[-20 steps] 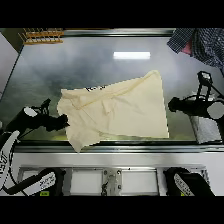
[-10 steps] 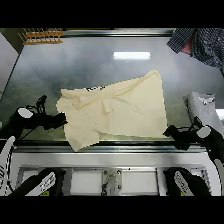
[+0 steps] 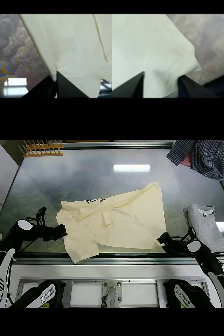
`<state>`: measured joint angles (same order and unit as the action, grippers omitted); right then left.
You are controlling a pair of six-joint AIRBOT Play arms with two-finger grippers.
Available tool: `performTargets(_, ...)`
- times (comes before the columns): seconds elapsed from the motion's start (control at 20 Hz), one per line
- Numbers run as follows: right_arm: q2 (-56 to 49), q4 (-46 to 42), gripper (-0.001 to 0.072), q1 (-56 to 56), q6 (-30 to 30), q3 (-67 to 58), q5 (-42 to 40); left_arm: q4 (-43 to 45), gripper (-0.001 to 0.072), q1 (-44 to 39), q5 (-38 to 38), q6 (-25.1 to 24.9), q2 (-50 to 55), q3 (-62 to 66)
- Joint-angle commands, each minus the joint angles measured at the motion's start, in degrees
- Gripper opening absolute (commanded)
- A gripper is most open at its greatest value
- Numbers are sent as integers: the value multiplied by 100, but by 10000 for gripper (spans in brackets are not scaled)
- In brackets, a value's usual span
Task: Fold the clothes and pants, and hang the long-sleeved shirts on hangers.
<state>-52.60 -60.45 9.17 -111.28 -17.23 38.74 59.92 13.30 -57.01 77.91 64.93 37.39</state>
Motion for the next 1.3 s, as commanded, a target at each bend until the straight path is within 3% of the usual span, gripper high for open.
performTargets(0.0,-98,33,123,-317,212,7,-125,0,7,0,2,2,-4,0)
performTargets(0.05,-98,31,108,-332,372,-22,-114,0,7,0,0,2,-7,0)
performTargets(0.1,-96,9,34,-326,649,-107,-33,4,8,2,0,0,-9,9)
performTargets(0.15,-92,-35,6,-308,942,-258,66,13,8,2,-33,2,-9,83)
performTargets(0.3,92,-1110,5,-306,1064,-1410,584,37,8,9,-612,2,-61,1021)
performTargets(0.5,476,-2586,5,-302,1134,-4000,1204,33,8,13,-1054,7,-748,3093)
performTargets(0.75,997,-2656,6,-302,1388,-6422,1213,37,8,13,-1027,9,-2020,5125)
performTargets(1.25,2249,-2653,5,-302,1381,-6771,1279,42,8,13,-597,962,-3860,5772)
